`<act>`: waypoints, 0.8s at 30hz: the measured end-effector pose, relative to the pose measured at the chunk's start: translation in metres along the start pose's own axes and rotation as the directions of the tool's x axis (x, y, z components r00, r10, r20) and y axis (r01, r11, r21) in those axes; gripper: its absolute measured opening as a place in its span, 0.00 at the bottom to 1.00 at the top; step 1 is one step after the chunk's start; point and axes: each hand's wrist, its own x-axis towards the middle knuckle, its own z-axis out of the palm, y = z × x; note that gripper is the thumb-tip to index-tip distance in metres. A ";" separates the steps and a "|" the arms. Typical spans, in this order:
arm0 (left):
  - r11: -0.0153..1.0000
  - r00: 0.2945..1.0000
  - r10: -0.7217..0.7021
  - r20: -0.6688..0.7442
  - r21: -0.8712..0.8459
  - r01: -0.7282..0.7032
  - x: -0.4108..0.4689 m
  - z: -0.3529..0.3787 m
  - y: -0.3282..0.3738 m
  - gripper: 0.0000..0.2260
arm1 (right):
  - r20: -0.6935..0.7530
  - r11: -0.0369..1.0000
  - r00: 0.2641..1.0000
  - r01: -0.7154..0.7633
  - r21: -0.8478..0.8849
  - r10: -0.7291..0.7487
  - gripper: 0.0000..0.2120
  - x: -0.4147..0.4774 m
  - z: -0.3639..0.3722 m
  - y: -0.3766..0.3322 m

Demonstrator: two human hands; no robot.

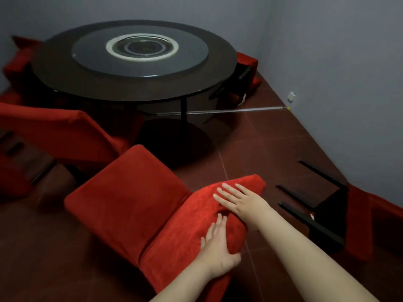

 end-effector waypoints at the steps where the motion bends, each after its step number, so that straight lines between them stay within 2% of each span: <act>1: 1.000 1.000 -0.009 -0.005 0.001 0.009 0.001 -0.002 -0.001 0.47 | 0.040 1.000 0.999 0.020 0.022 -0.021 0.47 0.005 -0.001 0.002; 5: 0.999 0.999 -0.031 -0.012 -0.008 0.031 0.000 -0.011 -0.002 0.46 | 0.099 0.996 0.991 0.082 0.046 -0.086 0.45 0.017 -0.002 0.009; 12: 0.997 0.992 -0.075 -0.101 0.008 0.076 -0.006 -0.028 0.001 0.45 | 0.075 0.982 0.979 0.189 -0.001 -0.189 0.49 0.032 -0.010 0.013; 15: 0.988 0.975 -0.139 -0.176 0.041 0.148 -0.012 -0.029 0.007 0.45 | 0.046 0.978 0.977 0.208 -0.003 -0.208 0.50 0.034 -0.008 0.015; 20: 0.918 0.910 -0.268 -0.316 0.204 0.341 -0.024 -0.018 0.017 0.45 | 0.017 0.974 0.974 0.225 -0.025 -0.225 0.49 0.035 0.004 0.017; 24: 0.859 0.845 -0.359 -0.396 0.213 0.466 -0.038 -0.003 0.025 0.45 | 0.032 0.968 0.969 0.245 -0.047 -0.243 0.47 0.038 0.004 0.018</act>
